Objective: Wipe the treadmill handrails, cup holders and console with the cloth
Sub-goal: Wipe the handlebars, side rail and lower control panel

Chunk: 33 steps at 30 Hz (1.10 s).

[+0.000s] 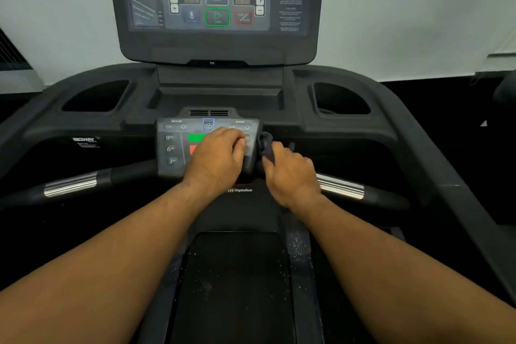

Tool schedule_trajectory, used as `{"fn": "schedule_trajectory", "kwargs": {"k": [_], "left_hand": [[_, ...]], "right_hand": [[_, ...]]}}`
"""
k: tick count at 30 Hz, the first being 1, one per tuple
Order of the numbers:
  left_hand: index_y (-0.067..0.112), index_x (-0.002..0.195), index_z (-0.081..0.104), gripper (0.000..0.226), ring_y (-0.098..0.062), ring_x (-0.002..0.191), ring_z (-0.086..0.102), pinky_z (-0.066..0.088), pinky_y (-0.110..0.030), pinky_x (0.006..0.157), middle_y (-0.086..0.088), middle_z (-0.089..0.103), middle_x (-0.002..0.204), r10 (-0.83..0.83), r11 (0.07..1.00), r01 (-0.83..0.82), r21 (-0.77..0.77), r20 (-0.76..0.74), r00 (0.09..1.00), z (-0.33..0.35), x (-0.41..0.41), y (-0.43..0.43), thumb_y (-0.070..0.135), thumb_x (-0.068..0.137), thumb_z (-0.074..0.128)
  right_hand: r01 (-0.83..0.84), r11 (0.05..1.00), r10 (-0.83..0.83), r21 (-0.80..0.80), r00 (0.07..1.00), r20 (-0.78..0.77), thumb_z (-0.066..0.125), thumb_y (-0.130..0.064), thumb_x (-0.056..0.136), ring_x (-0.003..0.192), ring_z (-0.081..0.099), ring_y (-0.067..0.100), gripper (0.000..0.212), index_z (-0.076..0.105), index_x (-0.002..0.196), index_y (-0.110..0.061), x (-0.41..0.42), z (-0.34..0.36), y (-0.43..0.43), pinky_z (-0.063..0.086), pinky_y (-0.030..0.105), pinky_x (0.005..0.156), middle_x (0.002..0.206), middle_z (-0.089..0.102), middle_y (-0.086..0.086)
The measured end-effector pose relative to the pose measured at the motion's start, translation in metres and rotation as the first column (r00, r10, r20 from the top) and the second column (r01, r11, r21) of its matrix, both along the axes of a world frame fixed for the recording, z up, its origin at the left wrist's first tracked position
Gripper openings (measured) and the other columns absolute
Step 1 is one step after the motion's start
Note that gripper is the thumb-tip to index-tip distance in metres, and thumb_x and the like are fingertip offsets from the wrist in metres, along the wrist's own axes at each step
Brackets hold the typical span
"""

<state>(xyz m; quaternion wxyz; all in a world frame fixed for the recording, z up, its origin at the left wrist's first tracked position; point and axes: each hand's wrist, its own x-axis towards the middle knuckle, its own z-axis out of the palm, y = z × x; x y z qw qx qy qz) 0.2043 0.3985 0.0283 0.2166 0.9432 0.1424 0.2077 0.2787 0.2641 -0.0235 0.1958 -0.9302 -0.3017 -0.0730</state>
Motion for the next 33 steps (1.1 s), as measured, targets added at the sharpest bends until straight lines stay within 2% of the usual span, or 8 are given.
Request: {"fn": "schedule_trajectory", "kwargs": {"k": [2,5,10,16,22,25,28,33], "left_hand": [[0.012,0.110,0.067,0.025,-0.024,0.104,0.057,0.037,-0.028,0.089,-0.006,0.066,0.107,-0.004,1.000,0.004,0.023,-0.009,1.000,-0.006,0.003,0.004,0.022,0.098,0.048],[0.009,0.103,0.069,0.029,-0.027,0.101,0.059,0.042,-0.036,0.092,-0.007,0.068,0.102,-0.044,0.991,0.046,0.124,-0.016,0.999,-0.012,0.008,0.009,0.022,0.095,0.044],[0.008,0.106,0.070,0.033,-0.028,0.114,0.056,0.045,-0.048,0.098,-0.006,0.065,0.113,-0.131,0.945,0.134,0.299,-0.030,0.991,-0.016,0.003,0.019,0.020,0.080,0.054],[0.019,0.149,0.032,0.086,-0.019,0.149,0.008,0.004,-0.048,0.120,0.000,0.020,0.160,-0.212,0.890,0.313,0.332,-0.306,0.928,-0.012,-0.006,0.024,0.057,0.077,0.060],[0.015,0.154,-0.003,0.122,-0.019,0.148,-0.017,-0.002,-0.054,0.120,-0.002,-0.013,0.163,-0.084,0.827,0.322,0.461,-0.464,0.882,0.004,0.011,0.027,0.072,0.069,0.064],[0.015,0.153,-0.011,0.130,-0.021,0.146,-0.023,-0.002,-0.057,0.119,-0.002,-0.017,0.162,-0.054,0.807,0.353,0.473,-0.537,0.842,0.009,0.019,0.028,0.078,0.065,0.062],[0.015,0.152,-0.014,0.133,-0.022,0.145,-0.026,-0.003,-0.059,0.118,-0.001,-0.017,0.162,-0.046,0.802,0.374,0.467,-0.575,0.817,0.011,0.023,0.030,0.080,0.063,0.061],[0.014,0.152,-0.016,0.138,-0.023,0.144,-0.028,-0.003,-0.062,0.116,-0.002,-0.018,0.161,-0.044,0.791,0.394,0.467,-0.599,0.799,0.012,0.028,0.032,0.083,0.059,0.059]], "right_hand": [[-0.021,0.997,0.021,-0.070,1.000,-0.006,0.031,-0.044,0.099,0.092,0.060,0.030,0.033,0.051,0.108,-0.019,0.003,0.001,-0.001,0.044,0.044,0.081,0.104,0.064,0.006],[0.009,0.991,-0.038,-0.134,0.975,-0.218,0.022,-0.051,0.096,0.091,0.060,0.031,0.053,0.062,0.107,-0.018,0.017,0.011,0.007,0.044,0.042,0.078,0.104,0.066,0.009],[-0.025,0.991,-0.061,-0.129,0.783,-0.619,0.021,-0.040,0.091,0.105,0.053,0.031,0.050,0.060,0.105,-0.012,0.050,0.026,0.028,0.040,0.042,0.093,0.125,0.058,0.017],[-0.114,0.990,0.077,-0.080,0.929,-0.362,0.029,-0.035,0.095,0.097,0.056,0.030,0.032,0.055,0.095,-0.017,0.014,0.025,0.002,0.041,0.039,0.081,0.110,0.060,0.010],[-0.312,0.924,0.314,-0.223,0.949,-0.027,0.037,-0.033,0.097,0.120,0.047,0.028,0.047,0.041,0.139,-0.012,-0.002,0.001,-0.016,0.039,0.045,0.103,0.140,0.044,0.008],[-0.306,0.937,0.323,-0.170,0.942,0.086,0.053,-0.036,0.095,0.122,0.050,0.033,0.049,0.050,0.137,-0.011,-0.001,-0.010,-0.023,0.042,0.047,0.100,0.141,0.049,0.011],[-0.259,0.964,0.257,-0.055,0.965,-0.044,0.058,-0.052,0.088,0.110,0.053,0.025,0.056,0.050,0.133,-0.019,0.010,-0.001,-0.015,0.040,0.040,0.092,0.131,0.056,0.002],[-0.340,0.915,0.242,-0.218,0.893,-0.380,0.051,-0.073,0.080,0.099,0.058,0.021,0.071,0.038,0.131,-0.026,0.035,0.020,-0.008,0.049,0.040,0.085,0.118,0.057,0.001]]}}
